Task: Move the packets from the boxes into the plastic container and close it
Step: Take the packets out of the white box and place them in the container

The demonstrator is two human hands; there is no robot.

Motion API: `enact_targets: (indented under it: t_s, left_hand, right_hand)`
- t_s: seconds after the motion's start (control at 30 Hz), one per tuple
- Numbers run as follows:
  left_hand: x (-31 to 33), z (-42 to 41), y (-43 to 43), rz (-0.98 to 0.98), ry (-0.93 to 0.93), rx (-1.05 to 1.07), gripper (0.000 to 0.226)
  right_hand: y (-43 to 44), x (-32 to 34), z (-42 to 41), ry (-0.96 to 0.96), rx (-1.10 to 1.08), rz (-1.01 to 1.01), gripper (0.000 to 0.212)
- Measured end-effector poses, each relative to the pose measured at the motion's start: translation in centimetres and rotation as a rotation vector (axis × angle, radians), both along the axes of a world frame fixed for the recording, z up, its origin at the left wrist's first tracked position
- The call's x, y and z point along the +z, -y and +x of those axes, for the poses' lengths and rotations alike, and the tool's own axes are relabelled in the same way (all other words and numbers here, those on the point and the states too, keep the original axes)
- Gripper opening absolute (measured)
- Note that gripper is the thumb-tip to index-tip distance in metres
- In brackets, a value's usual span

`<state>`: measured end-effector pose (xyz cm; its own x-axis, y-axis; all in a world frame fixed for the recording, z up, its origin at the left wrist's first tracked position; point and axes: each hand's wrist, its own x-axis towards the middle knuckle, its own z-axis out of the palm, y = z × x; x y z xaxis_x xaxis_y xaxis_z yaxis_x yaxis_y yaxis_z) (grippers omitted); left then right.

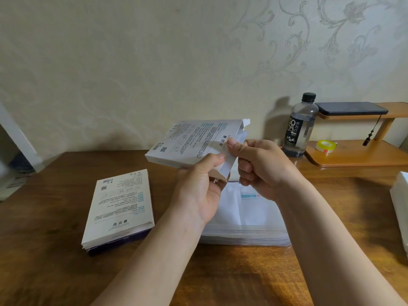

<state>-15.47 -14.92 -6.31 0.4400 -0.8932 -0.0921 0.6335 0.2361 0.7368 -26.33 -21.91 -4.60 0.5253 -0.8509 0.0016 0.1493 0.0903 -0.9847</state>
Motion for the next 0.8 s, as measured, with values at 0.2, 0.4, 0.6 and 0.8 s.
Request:
enact_targets:
  t_s: [0.2, 0.4, 0.6, 0.8]
  left_hand:
    - [0.5, 0.4, 0.1, 0.059, -0.076, 0.045, 0.031]
    - [0.6, 1.6, 0.1, 0.084, -0.134, 0.076, 0.03]
    - [0.3, 2.3, 0.3, 0.113, -0.132, 0.079, 0.03]
    - [0.2, 2.3, 0.3, 0.125, -0.134, 0.076, 0.028]
  right_hand:
    - [0.0, 0.5, -0.3, 0.032, -0.044, 0.029, 0.044]
    - [0.6, 0.7, -1.1, 0.043, -0.113, 0.019, 0.026]
    - [1.8, 0.1, -1.9, -0.216, -0.303, -0.262, 0.027]
    - [2.9, -1.5, -2.5, -0.504, -0.27, -0.92, 0.059]
